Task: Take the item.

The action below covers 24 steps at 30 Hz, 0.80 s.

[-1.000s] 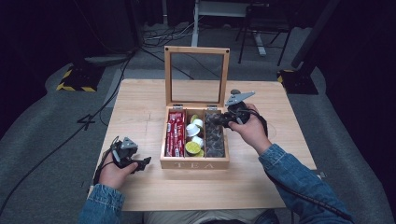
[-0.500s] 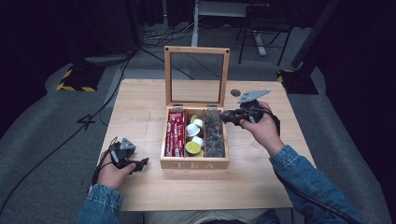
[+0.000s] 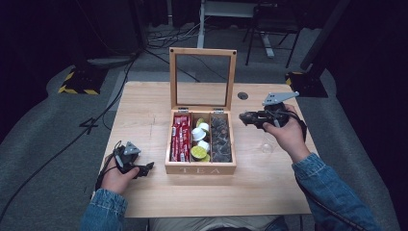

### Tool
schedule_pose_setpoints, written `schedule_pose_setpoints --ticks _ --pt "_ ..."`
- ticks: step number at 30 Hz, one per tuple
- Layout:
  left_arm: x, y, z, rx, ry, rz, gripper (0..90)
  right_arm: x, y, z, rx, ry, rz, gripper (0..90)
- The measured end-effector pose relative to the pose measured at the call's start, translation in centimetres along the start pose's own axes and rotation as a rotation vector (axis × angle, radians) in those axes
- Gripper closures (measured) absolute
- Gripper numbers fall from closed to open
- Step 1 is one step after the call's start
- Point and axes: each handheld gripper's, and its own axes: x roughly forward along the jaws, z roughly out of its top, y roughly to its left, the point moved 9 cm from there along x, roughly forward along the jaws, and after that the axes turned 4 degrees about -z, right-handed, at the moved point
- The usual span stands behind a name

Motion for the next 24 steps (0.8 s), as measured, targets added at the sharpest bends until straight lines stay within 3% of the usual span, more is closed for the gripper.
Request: schedule_pose_setpoints --ticks 13,24 --pt "0.3 0.0 0.0 0.022 -0.03 -0.01 14.5 -3.5 -2.7 -1.7 0.033 0.002 -0.077 72.5" --pt "0.3 0.0 0.0 0.022 -0.03 -0.01 14.4 -5.2 -4.3 -4.2 0.07 0.03 -0.12 72.4"
